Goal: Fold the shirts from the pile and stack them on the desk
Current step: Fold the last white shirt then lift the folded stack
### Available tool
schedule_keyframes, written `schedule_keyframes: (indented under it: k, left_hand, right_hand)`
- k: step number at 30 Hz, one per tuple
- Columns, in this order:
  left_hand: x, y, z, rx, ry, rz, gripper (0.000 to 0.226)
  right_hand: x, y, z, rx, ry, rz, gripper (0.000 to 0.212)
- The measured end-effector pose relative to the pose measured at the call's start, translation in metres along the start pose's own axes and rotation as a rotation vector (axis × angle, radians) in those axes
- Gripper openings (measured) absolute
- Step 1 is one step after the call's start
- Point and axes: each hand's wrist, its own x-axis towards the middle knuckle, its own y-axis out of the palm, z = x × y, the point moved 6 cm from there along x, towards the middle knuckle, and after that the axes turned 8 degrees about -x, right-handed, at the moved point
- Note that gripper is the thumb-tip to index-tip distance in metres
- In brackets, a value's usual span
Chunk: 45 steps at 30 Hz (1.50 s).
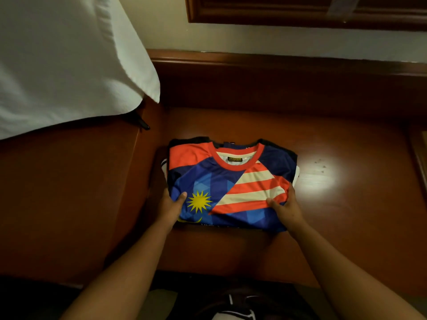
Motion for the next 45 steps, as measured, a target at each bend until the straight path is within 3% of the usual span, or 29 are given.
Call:
schedule_keyframes:
  k: [3,5,7,9,12,15,20,25,29,32,36,40,45]
  left_hand:
    - [-0.012,-0.003,0.007,0.044,-0.003,0.005,0.05]
    - [-0.018,-0.01,0.002,0.264,0.091,-0.072,0.067]
    - [-0.029,-0.014,-0.021,0.541,0.272,-0.229,0.074]
    - [-0.044,-0.002,-0.05,0.665,0.536,-0.281,0.072]
    - [-0.054,0.04,-0.078,0.843,0.781,-0.062,0.067]
    - [-0.049,0.078,-0.08,1.019,0.79,0.189,0.069]
    - [-0.019,0.061,-0.066,0.955,0.714,0.167,0.069]
    - [0.002,0.016,-0.035,0.839,0.539,0.005,0.063]
    - [0.011,0.005,-0.02,0.588,0.377,0.014,0.069]
    - [0.01,0.005,-0.022,0.403,0.305,0.043,0.064]
    - [0.008,0.003,-0.026,0.145,0.312,0.153,0.076]
    - [-0.001,0.004,-0.043,0.115,0.337,0.259,0.082]
    - [0.002,-0.004,-0.043,0.131,0.258,0.264,0.086]
  right_hand:
    - [-0.009,-0.003,-0.008,-0.101,0.012,-0.022,0.081]
    - [-0.014,-0.014,-0.007,-0.359,0.023,-0.164,0.08]
    - [-0.021,-0.021,0.007,-0.605,-0.022,-0.304,0.079]
    - [-0.022,-0.011,0.028,-0.712,-0.146,-0.297,0.074]
    - [-0.014,0.023,0.061,-0.882,-0.36,-0.201,0.065]
    - [-0.004,0.055,0.074,-1.007,-0.45,-0.069,0.061]
    - [0.01,0.051,0.046,-1.068,-0.395,-0.044,0.074]
    - [0.015,0.024,0.025,-0.966,-0.166,-0.211,0.061]
    - [0.015,0.002,0.007,-0.676,0.108,-0.273,0.06]
    - [0.018,-0.007,0.004,-0.639,0.105,-0.132,0.069]
    - [0.018,-0.007,0.003,-0.21,0.107,0.049,0.079]
    - [0.016,-0.001,-0.004,0.068,0.16,0.189,0.087]
    - [0.005,0.002,-0.001,0.18,0.13,0.188,0.086]
